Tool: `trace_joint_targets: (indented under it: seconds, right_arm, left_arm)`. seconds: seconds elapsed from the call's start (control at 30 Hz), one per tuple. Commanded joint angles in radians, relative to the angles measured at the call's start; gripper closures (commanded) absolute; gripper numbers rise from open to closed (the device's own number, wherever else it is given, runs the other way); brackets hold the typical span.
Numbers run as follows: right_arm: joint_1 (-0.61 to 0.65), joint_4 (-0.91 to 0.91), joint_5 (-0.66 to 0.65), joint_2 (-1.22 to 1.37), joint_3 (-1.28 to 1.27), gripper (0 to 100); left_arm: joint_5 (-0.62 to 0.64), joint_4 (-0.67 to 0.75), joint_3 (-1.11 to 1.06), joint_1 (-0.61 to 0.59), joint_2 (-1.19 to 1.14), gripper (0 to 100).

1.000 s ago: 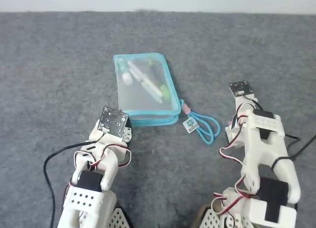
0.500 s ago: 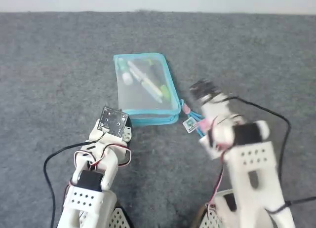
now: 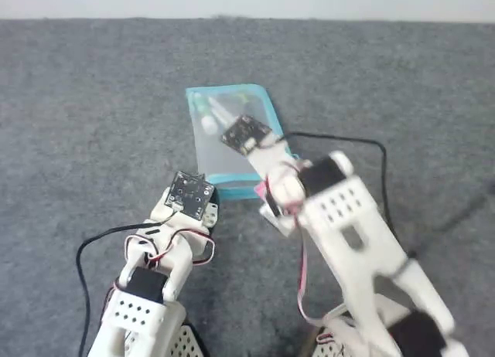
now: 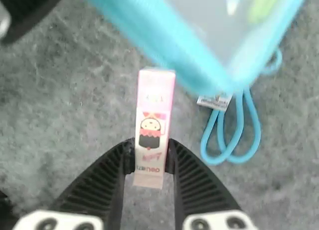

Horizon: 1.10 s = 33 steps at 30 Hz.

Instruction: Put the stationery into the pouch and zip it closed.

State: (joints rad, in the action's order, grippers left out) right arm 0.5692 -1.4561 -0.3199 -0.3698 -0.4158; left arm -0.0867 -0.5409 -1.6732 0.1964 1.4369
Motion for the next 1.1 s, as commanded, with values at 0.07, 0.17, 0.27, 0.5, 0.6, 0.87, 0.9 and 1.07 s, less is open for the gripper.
trace_joint_targets:
  seconds: [0.07,0.17,0.27,0.5,0.6,0.87,0.9,1.07]
  right_arm:
    - [0.007,-0.001,0.084,0.234,0.238,99.1]
    - [0.007,-0.036,0.12,0.36,0.364,99.1]
    - [0.007,-0.088,0.13,0.47,0.511,99.1]
    - [0.013,-0.305,0.129,0.67,0.887,99.0]
    - [0.013,-0.332,0.129,0.748,1.01,99.0]
    - [0.016,-0.332,0.092,0.897,1.125,97.2]
    - [0.016,-0.331,0.091,0.9,1.129,94.6]
    - [0.038,-0.326,0.086,0.9,1.129,77.5]
  left_arm:
    - [-0.043,-0.011,0.039,0.037,0.014,99]
    - [-0.043,-0.011,0.041,0.037,0.014,99]
    - [-0.046,-0.009,0.041,0.037,0.014,99]
    - [-0.046,-0.006,0.039,0.037,0.014,99]
    - [-0.046,-0.006,0.039,0.038,0.014,99]
    - [-0.048,-0.011,0.036,0.068,0.014,99]
    - [-0.048,-0.011,0.036,0.068,0.014,99]
    - [-0.048,-0.011,0.036,0.068,0.014,99]
